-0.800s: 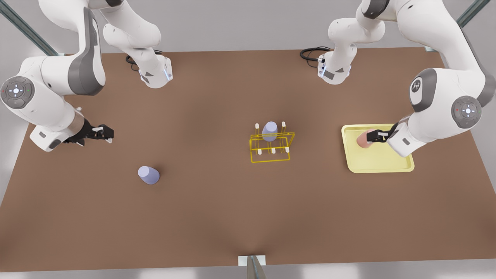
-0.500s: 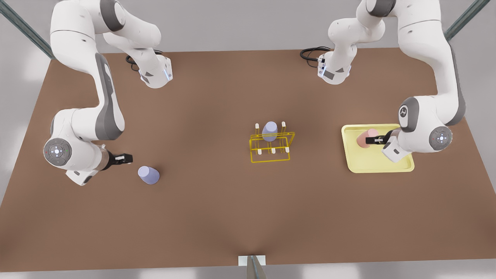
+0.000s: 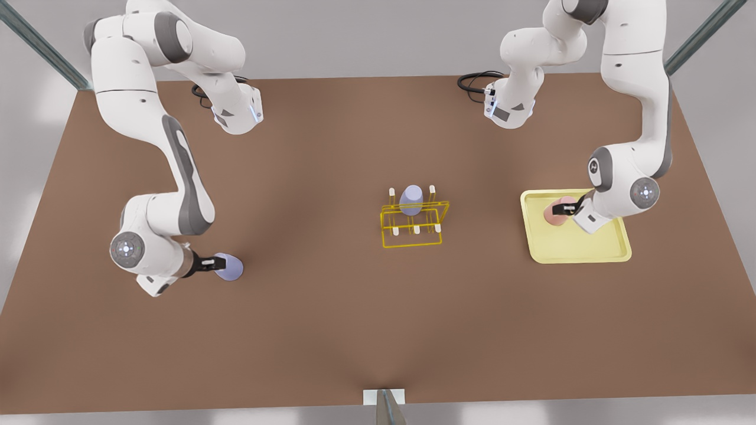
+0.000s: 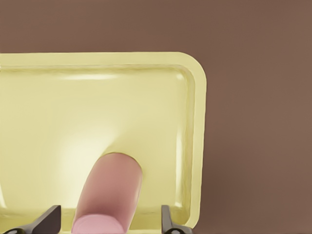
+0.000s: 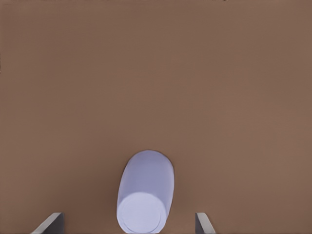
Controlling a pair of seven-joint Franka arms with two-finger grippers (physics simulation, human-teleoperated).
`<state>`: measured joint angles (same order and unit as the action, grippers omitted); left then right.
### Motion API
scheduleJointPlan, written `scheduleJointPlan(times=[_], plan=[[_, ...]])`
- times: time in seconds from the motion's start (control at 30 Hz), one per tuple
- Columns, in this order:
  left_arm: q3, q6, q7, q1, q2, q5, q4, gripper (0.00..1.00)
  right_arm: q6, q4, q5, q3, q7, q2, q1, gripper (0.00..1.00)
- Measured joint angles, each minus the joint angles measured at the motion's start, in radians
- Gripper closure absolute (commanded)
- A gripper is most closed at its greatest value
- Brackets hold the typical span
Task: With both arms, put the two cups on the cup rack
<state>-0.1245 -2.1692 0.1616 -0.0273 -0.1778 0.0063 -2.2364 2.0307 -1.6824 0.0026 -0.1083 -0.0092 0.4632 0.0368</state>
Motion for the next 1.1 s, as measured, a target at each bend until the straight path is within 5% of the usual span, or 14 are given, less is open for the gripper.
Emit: scheduleJointPlan(times=[1.1], plan=[[-0.026,-0.29,0.101,-0.021,-0.033,0.0,-0.198,0.0,0.164,-0.145,-0.011,0.01,0.031,0.082,-0.01,0.0]])
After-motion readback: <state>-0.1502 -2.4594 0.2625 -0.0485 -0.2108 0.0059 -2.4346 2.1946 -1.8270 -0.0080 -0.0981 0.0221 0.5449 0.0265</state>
